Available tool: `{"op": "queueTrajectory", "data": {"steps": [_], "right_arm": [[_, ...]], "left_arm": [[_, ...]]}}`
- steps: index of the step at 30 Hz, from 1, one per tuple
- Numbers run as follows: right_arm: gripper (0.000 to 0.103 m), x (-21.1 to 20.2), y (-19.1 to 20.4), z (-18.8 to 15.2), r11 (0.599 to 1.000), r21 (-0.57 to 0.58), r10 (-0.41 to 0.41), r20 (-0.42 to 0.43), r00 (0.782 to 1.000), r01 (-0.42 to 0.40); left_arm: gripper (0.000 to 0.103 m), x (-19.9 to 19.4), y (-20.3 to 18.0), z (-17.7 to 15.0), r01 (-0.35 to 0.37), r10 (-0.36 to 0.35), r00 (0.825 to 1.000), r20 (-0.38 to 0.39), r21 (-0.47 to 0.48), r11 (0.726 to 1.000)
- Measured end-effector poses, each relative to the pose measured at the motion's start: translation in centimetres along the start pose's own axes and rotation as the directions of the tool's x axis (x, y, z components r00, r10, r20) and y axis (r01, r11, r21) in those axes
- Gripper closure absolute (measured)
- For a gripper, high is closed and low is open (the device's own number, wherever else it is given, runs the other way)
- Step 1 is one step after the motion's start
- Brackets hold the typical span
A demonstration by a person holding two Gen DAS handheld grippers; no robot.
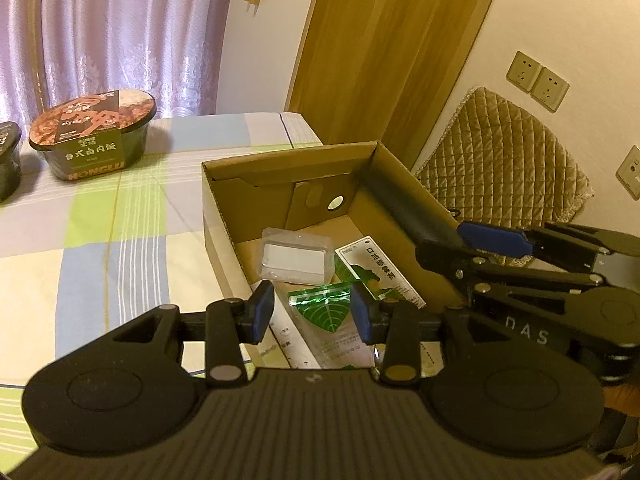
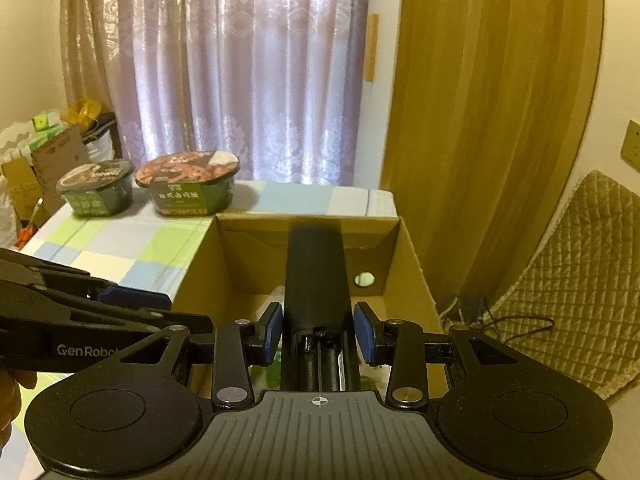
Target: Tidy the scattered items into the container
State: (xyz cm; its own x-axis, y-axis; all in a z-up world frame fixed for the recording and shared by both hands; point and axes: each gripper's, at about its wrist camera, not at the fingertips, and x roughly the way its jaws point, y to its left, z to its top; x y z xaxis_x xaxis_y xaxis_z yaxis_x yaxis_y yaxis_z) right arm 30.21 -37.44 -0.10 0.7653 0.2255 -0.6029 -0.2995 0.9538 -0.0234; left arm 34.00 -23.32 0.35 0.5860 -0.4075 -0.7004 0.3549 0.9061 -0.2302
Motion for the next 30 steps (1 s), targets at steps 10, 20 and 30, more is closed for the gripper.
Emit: {"op": "queueTrajectory", "data": {"steps": [10, 20, 30], "right_arm": [[0.062, -0.9, -1.2, -0.7, 0.998, 0.056, -0.021, -0.006, 1.000, 0.022], [0.017, -3.8, -1.4, -3.1, 0.992, 0.119, -0.039, -0.026, 0.999, 0.042], [0.004, -9.1, -1.1, -4.1, 0.988, 0.138, -0.062, -0.012, 0.998, 0.063]], "left_arm": [[0.066, -0.4, 0.4, -0.9, -0.011, 0.011, 1.000, -0.011, -0.008, 1.000], [0.057, -2.6, -0.4, -2.2, -0.017, 0.016, 1.000, -0.015, -0.006, 1.000], [0.013, -7.3, -1.0, -4.3, -0.050, 0.050, 0.999, 0.012, -0.010, 0.999]]}}
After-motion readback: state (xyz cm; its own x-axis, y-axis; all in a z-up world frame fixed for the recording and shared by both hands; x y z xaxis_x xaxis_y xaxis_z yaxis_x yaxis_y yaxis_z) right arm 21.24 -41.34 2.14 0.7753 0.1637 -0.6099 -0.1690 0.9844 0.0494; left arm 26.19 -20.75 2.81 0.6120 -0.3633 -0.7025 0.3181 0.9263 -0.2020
